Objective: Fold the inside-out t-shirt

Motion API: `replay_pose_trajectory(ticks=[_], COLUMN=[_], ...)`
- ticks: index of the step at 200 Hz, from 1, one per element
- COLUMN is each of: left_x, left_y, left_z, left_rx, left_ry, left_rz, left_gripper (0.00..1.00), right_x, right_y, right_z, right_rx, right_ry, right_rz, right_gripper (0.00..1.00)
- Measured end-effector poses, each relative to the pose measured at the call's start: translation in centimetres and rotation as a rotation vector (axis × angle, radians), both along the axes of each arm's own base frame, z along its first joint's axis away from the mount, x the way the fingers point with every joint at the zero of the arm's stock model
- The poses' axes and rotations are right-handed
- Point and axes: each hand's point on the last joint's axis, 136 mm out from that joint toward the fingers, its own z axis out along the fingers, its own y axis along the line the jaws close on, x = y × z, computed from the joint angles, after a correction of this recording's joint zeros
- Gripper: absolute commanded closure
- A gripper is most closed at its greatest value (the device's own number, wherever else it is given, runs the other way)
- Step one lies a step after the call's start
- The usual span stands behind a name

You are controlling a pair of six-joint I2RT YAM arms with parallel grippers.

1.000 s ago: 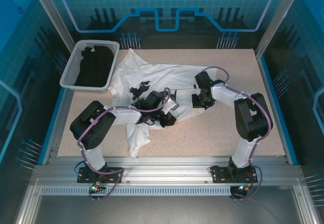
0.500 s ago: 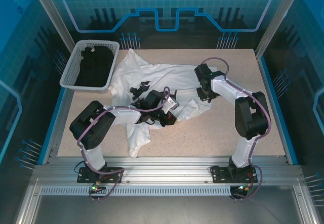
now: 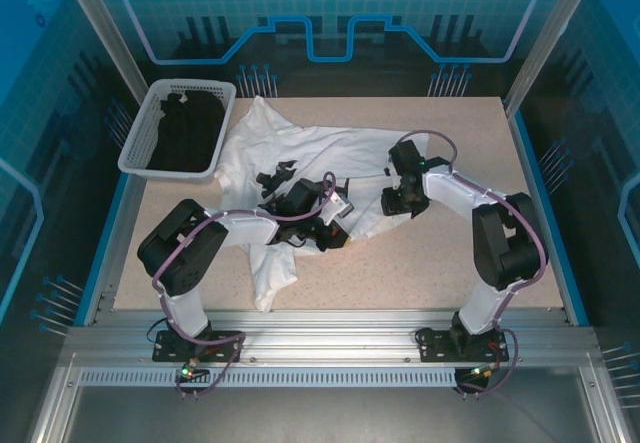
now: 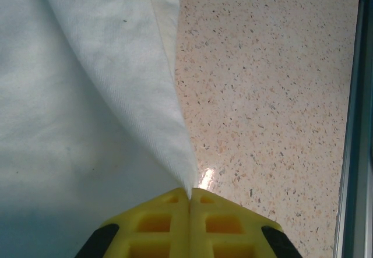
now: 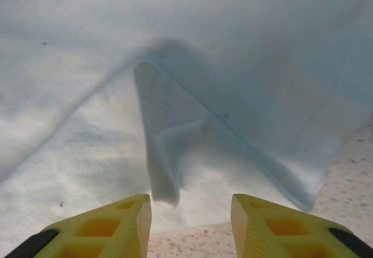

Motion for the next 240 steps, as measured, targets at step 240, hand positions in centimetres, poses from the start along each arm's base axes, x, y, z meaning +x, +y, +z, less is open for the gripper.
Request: replay_pose_trajectory(ticks=[240], left_x=[-0.1], left_y=[0.1], left_z=[-0.9], left_rx=[0.014], left_ry=[0.019], left_rz=[0.001], left_gripper=[1.00], right_x=[0.5], right_y=[2.7], right_z=[6.9], right_rx=[0.695], right_ry=[0.016], right_rz=[0.188], right_gripper=[1.00])
